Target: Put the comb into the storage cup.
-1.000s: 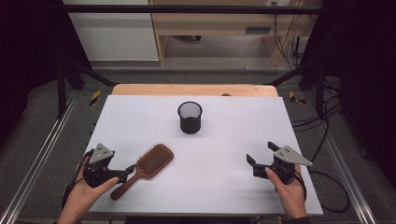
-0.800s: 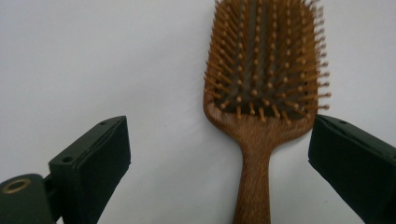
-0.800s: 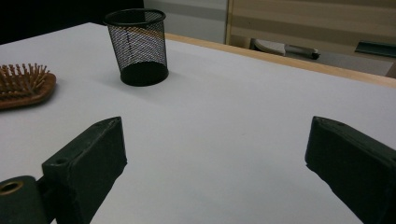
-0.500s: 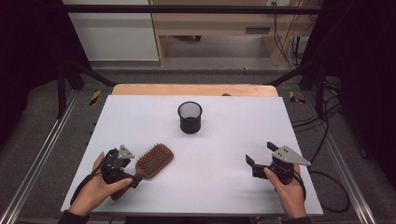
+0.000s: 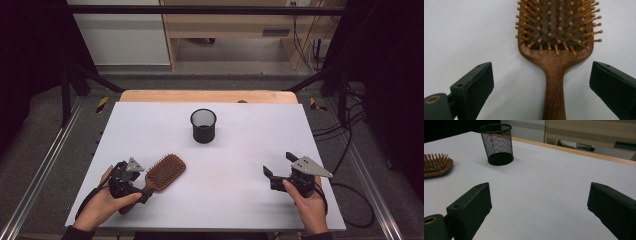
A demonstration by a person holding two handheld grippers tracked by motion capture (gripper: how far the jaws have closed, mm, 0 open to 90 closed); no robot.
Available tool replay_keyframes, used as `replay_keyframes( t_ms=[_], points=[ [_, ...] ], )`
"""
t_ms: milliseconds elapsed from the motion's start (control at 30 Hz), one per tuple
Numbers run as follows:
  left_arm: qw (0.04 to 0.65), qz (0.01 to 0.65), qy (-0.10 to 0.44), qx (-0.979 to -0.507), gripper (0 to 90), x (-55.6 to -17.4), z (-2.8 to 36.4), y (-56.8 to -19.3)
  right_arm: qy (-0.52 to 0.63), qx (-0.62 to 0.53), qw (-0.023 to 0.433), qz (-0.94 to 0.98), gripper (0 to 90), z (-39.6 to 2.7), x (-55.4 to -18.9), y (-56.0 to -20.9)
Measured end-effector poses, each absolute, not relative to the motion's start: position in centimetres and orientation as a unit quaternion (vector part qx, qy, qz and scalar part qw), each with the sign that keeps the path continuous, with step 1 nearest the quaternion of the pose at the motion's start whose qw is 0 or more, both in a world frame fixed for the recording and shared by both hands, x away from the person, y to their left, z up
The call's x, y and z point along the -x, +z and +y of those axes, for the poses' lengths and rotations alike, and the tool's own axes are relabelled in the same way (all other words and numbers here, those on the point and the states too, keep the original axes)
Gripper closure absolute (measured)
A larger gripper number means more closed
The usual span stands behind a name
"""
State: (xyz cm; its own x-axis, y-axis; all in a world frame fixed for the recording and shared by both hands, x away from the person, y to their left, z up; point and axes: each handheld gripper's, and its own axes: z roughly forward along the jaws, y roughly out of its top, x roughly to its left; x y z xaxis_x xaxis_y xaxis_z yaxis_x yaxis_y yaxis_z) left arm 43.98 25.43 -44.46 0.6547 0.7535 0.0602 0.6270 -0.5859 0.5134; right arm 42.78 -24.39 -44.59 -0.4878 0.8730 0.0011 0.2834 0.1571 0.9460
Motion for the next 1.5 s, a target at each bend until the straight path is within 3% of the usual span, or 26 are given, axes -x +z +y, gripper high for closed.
replay_keyframes(
  t_ms=[333,633,1100,1500],
  points=[
    [0.226,0.389,0.128,-0.884,6.8,-43.91,25.69,-45.09,0.502,-0.411,0.292,0.702,5.8,-24.42,-42.8,-44.59],
    [0.227,0.385,0.116,-0.887,15.7,-43.81,25.67,-45.04,0.502,-0.411,0.293,0.703,5.6,-24.42,-42.82,-44.61],
    [0.216,0.385,0.083,-0.894,43.7,-44.32,25.1,-45.19,0.501,-0.411,0.292,0.704,5.5,-24.41,-42.85,-44.65],
    [0.211,0.374,0.074,-0.9,60.0,-44.29,25.4,-45.14,0.501,-0.41,0.291,0.704,5.5,-24.41,-42.87,-44.67]
  ],
)
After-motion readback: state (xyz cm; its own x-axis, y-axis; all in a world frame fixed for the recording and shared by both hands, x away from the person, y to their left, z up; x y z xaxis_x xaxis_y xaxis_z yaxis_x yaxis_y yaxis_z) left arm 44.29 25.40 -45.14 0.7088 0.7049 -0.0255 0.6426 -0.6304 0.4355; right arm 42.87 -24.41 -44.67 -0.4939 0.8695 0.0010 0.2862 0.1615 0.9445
